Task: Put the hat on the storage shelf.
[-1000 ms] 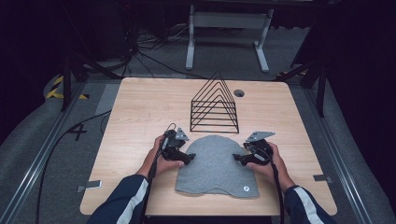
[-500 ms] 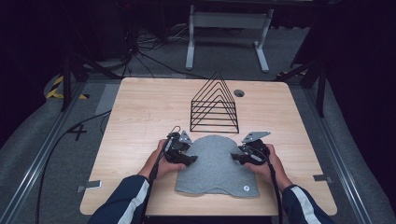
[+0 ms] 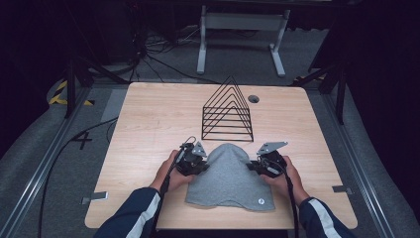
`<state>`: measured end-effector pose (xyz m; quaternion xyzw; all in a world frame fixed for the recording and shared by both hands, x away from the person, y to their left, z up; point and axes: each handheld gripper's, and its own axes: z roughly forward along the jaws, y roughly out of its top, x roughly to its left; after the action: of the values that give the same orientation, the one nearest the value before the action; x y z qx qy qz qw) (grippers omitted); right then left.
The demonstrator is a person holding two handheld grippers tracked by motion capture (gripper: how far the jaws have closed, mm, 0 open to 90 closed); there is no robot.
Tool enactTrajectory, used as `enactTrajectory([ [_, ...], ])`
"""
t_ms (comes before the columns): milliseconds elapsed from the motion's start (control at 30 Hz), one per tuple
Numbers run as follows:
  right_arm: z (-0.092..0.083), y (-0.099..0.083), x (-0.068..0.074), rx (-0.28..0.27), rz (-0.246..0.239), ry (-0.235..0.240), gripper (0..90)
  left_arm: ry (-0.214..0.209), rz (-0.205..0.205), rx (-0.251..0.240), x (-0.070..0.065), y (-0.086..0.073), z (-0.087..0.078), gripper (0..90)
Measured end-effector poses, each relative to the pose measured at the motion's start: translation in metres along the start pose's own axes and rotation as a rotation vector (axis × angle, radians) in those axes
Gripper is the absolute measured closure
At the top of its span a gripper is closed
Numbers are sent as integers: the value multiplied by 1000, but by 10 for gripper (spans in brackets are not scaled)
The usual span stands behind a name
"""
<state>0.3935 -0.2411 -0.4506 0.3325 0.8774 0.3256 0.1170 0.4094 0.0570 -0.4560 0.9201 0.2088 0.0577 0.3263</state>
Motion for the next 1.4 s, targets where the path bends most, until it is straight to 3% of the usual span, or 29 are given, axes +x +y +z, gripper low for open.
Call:
enactTrajectory([
  [333,-17,3,0,-50,-25,-1,849,35,38,-48,-4,7,-13,835],
  [600,-52,17,5,-141,-54,-21,852,71,89,-149,-14,27,-50,841],
  [667,-61,22,6,-161,-69,-32,852,71,98,-154,-15,29,-54,841],
  [700,-68,25,7,-176,-75,-34,852,84,113,-170,-17,36,-65,842],
  [833,-80,34,6,-196,-95,-48,853,107,150,-181,-16,51,-82,845],
  [933,-96,48,5,-224,-129,-71,854,127,158,-204,-12,64,-95,846],
  [1100,-113,68,0,-260,-133,-93,853,159,184,-241,-8,85,-116,847],
  [1200,-124,83,-2,-286,-139,-115,854,166,192,-267,-4,98,-129,847],
  [1400,-150,123,-11,-339,-159,-178,854,227,221,-300,6,136,-159,848],
])
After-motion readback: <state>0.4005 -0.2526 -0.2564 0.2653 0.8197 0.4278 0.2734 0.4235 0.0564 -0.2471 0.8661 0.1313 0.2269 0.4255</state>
